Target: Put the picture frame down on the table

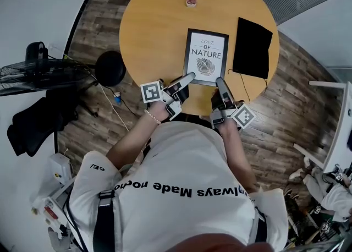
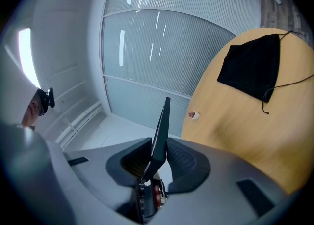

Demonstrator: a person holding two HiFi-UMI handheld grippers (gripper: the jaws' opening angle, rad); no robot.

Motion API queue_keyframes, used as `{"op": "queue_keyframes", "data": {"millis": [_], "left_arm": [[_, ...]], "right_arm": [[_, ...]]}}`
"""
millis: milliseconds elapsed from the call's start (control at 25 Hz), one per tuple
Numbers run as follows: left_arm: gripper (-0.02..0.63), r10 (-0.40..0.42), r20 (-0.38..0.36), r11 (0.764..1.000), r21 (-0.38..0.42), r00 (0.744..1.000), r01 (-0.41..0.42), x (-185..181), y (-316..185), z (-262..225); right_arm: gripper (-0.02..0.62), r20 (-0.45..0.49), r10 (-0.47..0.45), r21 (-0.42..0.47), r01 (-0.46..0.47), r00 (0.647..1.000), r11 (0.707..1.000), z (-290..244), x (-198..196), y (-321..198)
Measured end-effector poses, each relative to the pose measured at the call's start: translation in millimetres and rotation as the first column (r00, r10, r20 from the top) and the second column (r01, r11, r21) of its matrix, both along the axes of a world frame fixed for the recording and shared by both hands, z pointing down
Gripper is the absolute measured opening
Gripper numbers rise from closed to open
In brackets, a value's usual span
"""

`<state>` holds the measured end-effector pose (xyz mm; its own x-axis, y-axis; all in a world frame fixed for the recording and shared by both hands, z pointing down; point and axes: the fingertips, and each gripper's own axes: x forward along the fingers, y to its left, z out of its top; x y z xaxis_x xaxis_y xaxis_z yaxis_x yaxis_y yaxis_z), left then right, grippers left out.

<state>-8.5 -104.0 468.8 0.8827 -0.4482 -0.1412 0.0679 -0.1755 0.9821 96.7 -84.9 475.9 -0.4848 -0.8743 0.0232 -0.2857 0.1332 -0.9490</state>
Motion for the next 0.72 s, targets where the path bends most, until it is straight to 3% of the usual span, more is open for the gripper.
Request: {"op": "queue_keyframes", "data": {"millis": [720], "left_arm": [[0.066, 0.028, 0.058, 0.999, -0.038, 0.998, -0.026, 6.5, 3.2, 30.3]], "right_arm": [[0.101, -0.019, 0.017, -0.079, -0.018, 1.0, 0.997, 31.8, 4.3, 3.9]]}}
